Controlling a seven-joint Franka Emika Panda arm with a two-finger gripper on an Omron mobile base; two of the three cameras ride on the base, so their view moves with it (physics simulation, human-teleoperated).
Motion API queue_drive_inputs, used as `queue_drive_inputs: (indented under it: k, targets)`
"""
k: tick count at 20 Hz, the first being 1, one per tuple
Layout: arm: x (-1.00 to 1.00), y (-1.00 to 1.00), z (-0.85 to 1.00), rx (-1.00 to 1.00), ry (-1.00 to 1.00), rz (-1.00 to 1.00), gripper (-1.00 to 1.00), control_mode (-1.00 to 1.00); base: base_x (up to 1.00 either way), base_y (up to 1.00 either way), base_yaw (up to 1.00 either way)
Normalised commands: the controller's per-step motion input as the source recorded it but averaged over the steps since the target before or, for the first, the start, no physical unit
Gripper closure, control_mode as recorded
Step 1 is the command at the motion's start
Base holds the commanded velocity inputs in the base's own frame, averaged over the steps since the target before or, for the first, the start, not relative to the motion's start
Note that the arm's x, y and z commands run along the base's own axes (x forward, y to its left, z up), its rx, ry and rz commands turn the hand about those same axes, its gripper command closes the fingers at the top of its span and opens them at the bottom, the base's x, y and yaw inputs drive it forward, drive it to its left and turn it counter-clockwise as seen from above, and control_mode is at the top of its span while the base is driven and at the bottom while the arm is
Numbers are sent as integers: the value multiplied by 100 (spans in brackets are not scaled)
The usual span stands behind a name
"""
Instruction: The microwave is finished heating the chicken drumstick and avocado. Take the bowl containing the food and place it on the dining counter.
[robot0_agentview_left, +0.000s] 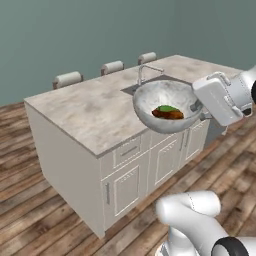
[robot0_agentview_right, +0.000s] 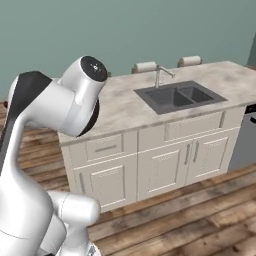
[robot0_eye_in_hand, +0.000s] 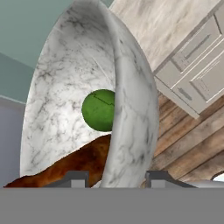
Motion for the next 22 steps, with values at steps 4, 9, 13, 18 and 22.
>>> queue_drive_inputs:
  k: [4,9,13,18,22]
  targets:
    - [0,0,0,0,0,0,100,100,0,100,-5]
    - [0,0,0,0,0,0,100,100,0,100,-23]
    - [0,0,0,0,0,0,100,100,13,100,-32]
    - [0,0,0,0,0,0,100,100,31,100,-33]
    - [0,0,0,0,0,0,100,100,59,100,-34]
